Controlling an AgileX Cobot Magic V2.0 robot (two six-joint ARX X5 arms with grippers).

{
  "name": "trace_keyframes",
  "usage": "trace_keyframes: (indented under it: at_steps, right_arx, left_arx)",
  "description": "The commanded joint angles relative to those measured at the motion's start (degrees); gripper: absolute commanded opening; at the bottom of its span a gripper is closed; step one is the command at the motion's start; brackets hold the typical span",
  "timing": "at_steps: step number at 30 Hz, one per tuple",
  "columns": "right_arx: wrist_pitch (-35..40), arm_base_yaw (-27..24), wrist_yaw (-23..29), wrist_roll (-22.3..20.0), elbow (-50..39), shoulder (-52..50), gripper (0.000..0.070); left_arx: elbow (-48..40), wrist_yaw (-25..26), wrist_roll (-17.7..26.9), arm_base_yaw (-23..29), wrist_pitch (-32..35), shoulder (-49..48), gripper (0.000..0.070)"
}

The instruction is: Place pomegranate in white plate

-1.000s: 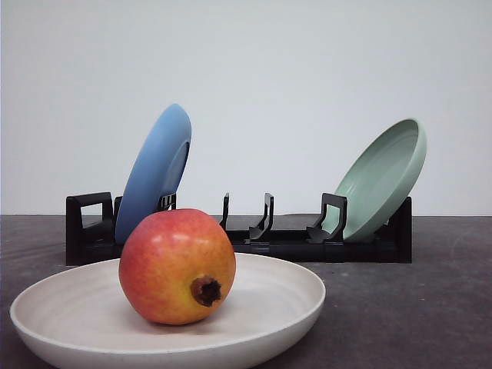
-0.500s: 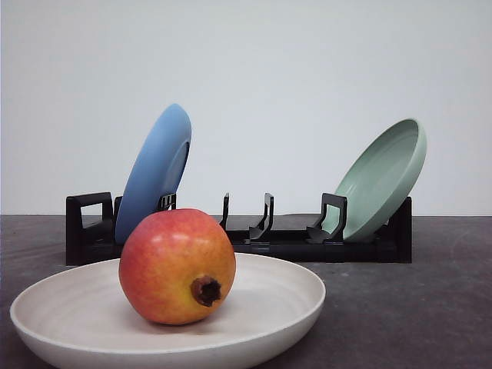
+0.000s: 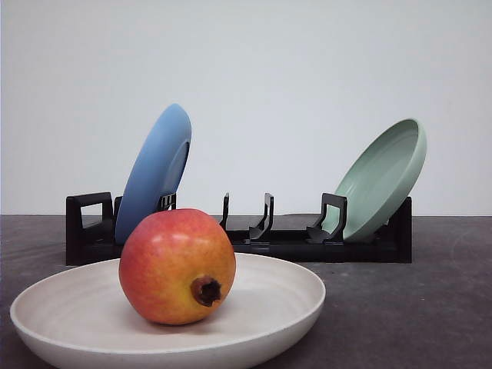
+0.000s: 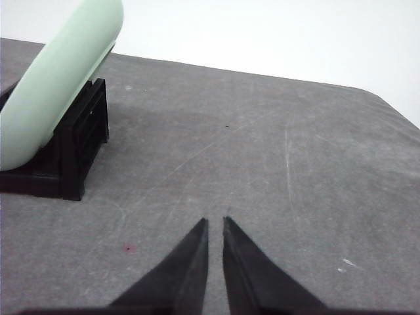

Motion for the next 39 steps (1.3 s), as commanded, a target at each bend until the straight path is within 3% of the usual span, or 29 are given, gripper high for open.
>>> trace_keyframes:
  at_steps: [1,39]
  right_arx:
    - [0.3,0.0,0.0,0.6,-0.2,-0.1,0.0038]
    - [0.3,0.0,0.0,0.6,-0.2,-0.1,0.0038]
  left_arx:
    - [-0.5,0.3,0.3,0.0,-0.3,0.0,0.0]
    - [-0.5,0.3,0.3,0.0,-0.3,0.0,0.0]
